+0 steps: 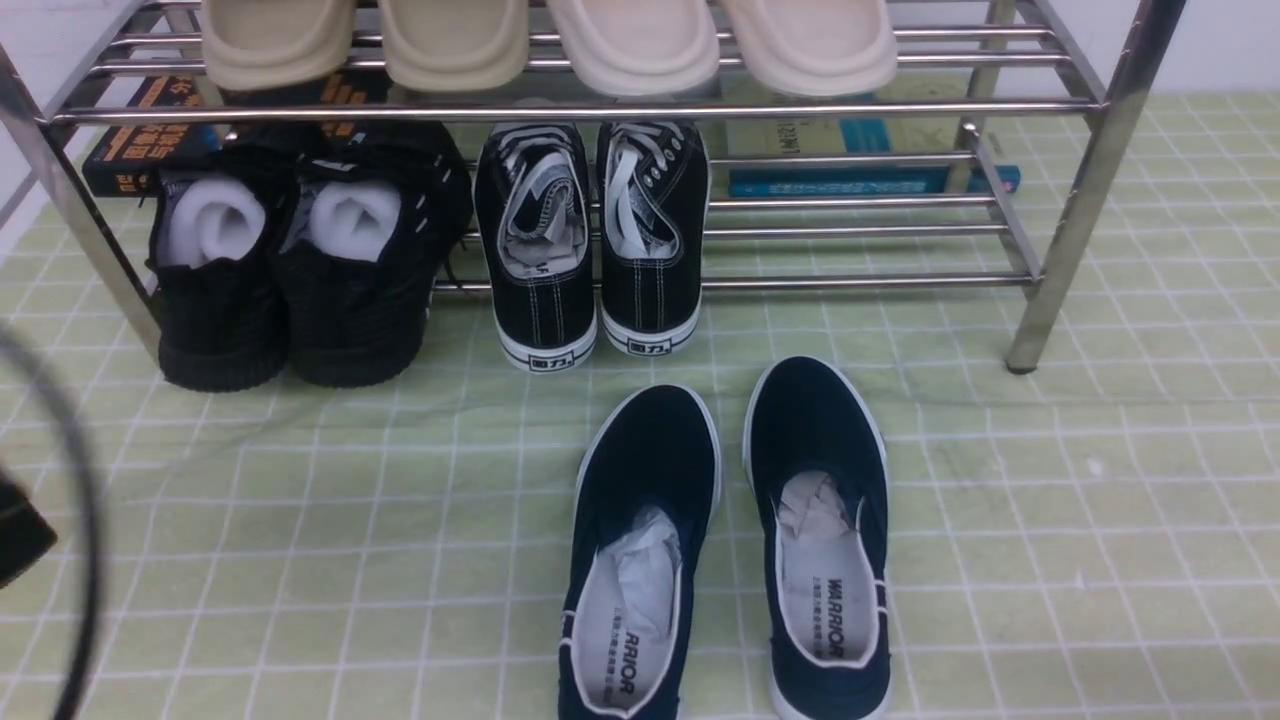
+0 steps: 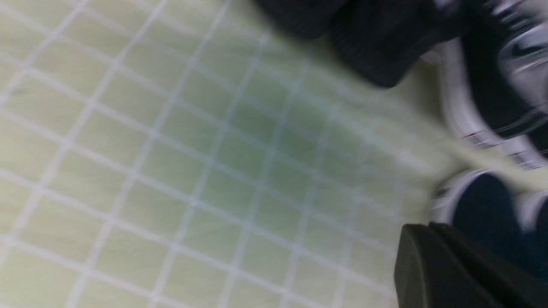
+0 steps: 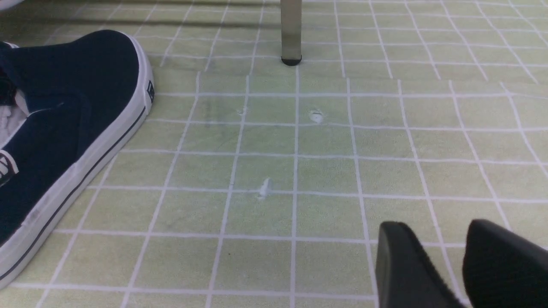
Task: Take the shoes off the shelf with your hand from the green coffee tablecloth.
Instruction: 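Grasp the leftmost shoe on the bottom shelf of the shoe rack with the left gripper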
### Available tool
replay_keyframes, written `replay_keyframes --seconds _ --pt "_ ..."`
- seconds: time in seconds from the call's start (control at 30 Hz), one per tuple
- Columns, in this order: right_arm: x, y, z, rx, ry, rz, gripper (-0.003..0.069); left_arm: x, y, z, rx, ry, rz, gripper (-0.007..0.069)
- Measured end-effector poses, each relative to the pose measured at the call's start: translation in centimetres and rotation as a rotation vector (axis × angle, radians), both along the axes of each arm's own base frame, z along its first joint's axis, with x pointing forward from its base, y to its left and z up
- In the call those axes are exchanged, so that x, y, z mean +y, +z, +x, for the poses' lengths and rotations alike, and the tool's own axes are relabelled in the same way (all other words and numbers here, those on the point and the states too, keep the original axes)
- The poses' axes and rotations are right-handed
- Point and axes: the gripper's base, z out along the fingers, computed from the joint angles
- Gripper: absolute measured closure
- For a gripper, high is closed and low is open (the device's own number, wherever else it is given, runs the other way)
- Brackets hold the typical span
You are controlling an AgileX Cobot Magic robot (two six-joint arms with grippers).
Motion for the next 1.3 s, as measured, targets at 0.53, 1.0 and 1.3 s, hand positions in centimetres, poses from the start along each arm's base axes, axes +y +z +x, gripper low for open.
replay_keyframes --seconds 0.53,1.0,1.3 --pt "0.0 0.0 0.0 0.0 0.0 0.0 0.0421 1.4 1.9 20.4 0.357 0.078 0.321 0.0518" --pt "0.0 0.0 0.0 0.0 -0.001 0.002 0.0421 0.9 0.8 24.9 0.191 0.014 0.337 0.027" --pt "0.0 0.0 0.0 0.0 -0.001 0.002 0.0421 0.7 -2.9 27.5 0.224 -0.021 0.366 0.0269"
